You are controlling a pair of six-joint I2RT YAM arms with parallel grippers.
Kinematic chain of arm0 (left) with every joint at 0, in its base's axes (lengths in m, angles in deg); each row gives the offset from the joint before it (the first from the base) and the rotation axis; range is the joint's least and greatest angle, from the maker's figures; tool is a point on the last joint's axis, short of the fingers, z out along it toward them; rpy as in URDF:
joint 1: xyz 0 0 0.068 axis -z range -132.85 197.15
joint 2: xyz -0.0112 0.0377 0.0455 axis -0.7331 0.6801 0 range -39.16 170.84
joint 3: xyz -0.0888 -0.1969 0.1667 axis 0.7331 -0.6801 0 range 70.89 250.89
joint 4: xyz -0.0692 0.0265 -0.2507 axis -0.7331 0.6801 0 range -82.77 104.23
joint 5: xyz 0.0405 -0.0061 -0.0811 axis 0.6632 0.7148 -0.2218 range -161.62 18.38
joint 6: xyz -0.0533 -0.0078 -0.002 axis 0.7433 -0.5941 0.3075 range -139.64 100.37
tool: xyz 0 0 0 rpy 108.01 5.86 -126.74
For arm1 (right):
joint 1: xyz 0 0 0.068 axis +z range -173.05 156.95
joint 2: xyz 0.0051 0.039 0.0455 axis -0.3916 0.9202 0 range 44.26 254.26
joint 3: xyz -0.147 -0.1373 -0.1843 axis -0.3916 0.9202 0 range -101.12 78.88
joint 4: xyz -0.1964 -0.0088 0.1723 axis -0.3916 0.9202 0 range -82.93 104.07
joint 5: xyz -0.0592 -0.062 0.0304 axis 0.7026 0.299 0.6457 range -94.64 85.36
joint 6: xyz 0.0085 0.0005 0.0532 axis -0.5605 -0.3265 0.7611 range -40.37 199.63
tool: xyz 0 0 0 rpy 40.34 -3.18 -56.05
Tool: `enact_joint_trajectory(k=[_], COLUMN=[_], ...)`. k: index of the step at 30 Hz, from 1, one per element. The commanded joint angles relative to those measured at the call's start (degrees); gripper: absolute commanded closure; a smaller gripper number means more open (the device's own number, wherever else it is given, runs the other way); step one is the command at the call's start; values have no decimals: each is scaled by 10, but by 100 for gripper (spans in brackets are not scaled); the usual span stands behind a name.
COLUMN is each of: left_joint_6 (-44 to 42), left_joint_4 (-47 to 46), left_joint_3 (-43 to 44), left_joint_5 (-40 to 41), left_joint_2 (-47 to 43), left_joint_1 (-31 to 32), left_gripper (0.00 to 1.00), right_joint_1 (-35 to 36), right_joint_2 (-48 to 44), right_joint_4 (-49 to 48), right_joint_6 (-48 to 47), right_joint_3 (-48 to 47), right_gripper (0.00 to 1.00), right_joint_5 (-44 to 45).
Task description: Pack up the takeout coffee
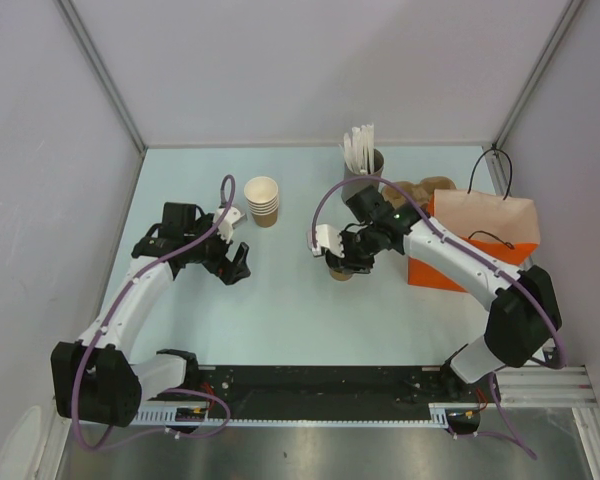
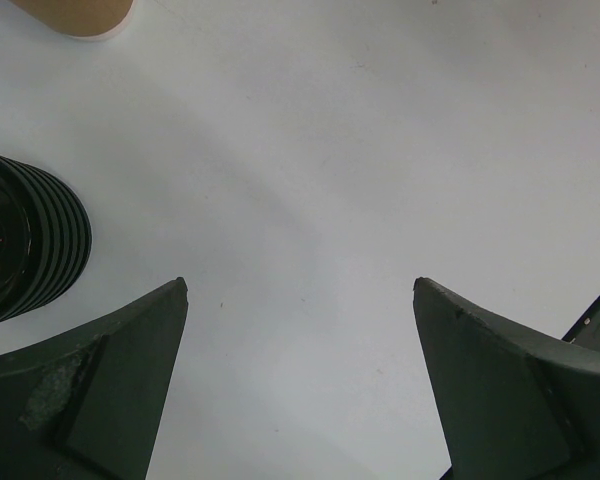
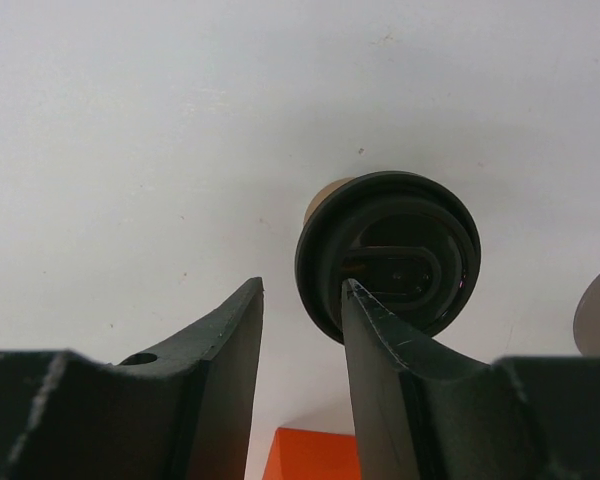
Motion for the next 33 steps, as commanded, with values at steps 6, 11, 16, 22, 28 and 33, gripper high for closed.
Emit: enact_joint_trajectory(k=[6, 11, 16, 22, 28, 33], left_joint_6=[-7, -7, -8, -8, -9, -10], left_joint_4=[-13, -13, -13, -13, -12, -12], left_joint_3=[-3, -3, -3, -3, -2, -2], left_joint_5=[-7, -7, -7, -10, -11, -11], left_joint_2=[2, 3, 2, 3, 3, 2], left_joint_1=[-5, -5, -5, -5, -5, -5], left_gripper=[1, 1, 1, 1, 1, 1], right_joint_1=[-16, -16, -13, -13, -13, -12], right_joint_2=[18, 28, 42, 53, 60, 66], right_joint_4=[-43, -45, -44, -47, -47, -46], right_joint_6=[17, 18, 19, 23, 23, 22], right_joint_3=[-2, -2, -2, -2, -3, -2], right_gripper=[59, 60, 60, 62, 67, 71], right_joint_5=[10, 9, 9, 19, 26, 28])
